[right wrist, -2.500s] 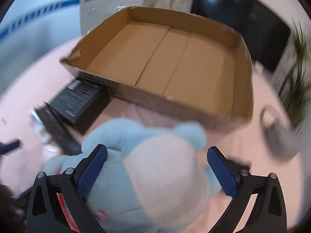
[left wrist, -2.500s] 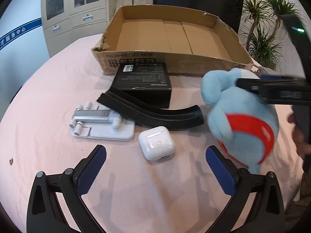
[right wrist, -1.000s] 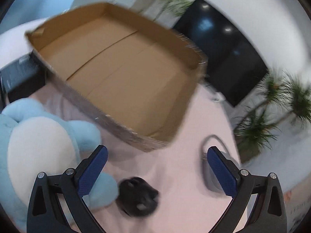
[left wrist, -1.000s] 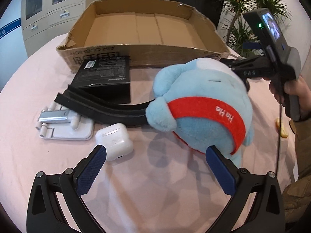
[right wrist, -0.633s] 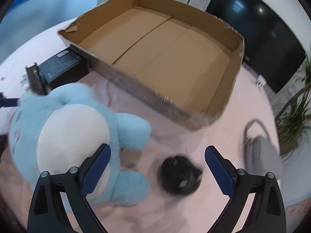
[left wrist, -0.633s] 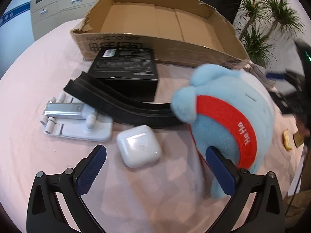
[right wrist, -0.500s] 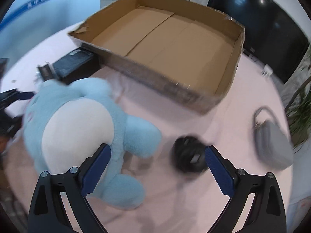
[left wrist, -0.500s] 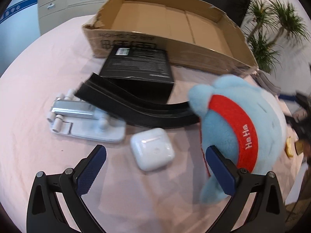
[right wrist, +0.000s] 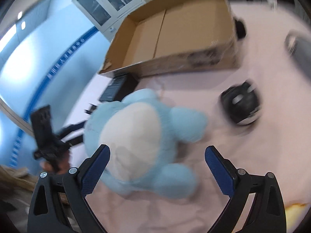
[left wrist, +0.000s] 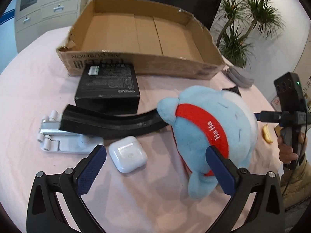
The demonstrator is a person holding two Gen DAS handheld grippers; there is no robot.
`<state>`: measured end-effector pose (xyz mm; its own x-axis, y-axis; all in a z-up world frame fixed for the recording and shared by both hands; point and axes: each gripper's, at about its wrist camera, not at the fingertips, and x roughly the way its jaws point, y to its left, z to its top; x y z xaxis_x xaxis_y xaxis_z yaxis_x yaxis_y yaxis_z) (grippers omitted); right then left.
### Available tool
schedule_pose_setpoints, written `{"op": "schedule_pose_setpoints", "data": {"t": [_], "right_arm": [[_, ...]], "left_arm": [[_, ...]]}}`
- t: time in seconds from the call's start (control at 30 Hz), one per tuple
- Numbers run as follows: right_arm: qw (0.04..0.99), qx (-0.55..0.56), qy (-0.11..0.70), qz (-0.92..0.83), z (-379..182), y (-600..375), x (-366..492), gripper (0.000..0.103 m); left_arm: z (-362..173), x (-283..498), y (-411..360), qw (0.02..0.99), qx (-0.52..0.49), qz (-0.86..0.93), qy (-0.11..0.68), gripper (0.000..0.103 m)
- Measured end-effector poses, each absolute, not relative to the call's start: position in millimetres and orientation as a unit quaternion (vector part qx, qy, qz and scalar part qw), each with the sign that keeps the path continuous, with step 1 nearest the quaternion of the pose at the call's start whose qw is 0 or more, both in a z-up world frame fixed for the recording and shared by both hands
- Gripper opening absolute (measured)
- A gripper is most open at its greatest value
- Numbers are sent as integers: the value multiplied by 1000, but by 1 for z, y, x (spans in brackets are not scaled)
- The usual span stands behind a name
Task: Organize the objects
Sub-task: 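Carry the blue plush toy with the right gripper toward the cardboard box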
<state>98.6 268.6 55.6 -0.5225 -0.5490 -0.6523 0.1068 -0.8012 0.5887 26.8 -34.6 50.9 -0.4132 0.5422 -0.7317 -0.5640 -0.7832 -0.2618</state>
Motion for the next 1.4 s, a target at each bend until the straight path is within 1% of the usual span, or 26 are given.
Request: {"op": "schedule_pose_setpoints", "data": {"t": [0.13, 0.23, 0.33, 0.47, 0.57, 0.67, 0.77, 0.83, 1.0, 1.07, 1.13, 1.2, 1.4], "right_arm": [[200, 451, -286, -821, 41, 269, 93, 99], [201, 453, -280, -822, 39, 264, 90, 103], [208, 452, -280, -821, 38, 264, 84, 103], [233, 448, -275, -818, 40, 256, 73, 103], [241, 453, -278, -812, 36, 250, 65, 103], [251, 450, -311, -798, 25, 253, 61, 102], [260, 444, -326, -793, 18, 251, 62, 100], [263, 440, -320, -797, 19, 249, 63, 98], [258, 437, -316, -801, 19, 251, 65, 98], [255, 438, -305, -807, 19, 247, 65, 99], [254, 441, -289, -811, 20, 240, 63, 103], [256, 439, -284, -813, 20, 239, 63, 103], [260, 442, -283, -810, 19, 238, 59, 103]], "left_arm": [[57, 30, -41, 329, -420, 846, 7, 102], [65, 38, -47, 340, -404, 849, 13, 102], [68, 48, -38, 363, -392, 844, 41, 102], [63, 57, -3, 398, -382, 830, 77, 102], [60, 56, 14, 424, -389, 814, 73, 102], [51, 54, 26, 435, -407, 800, 72, 102], [34, 50, 40, 428, -441, 784, 90, 102], [27, 49, 45, 426, -449, 780, 95, 101], [30, 56, 48, 420, -424, 794, 115, 100], [27, 58, 50, 413, -422, 798, 121, 102], [23, 57, 51, 406, -424, 799, 133, 102], [21, 61, 55, 396, -412, 807, 151, 102], [20, 61, 55, 396, -412, 806, 154, 102]]}}
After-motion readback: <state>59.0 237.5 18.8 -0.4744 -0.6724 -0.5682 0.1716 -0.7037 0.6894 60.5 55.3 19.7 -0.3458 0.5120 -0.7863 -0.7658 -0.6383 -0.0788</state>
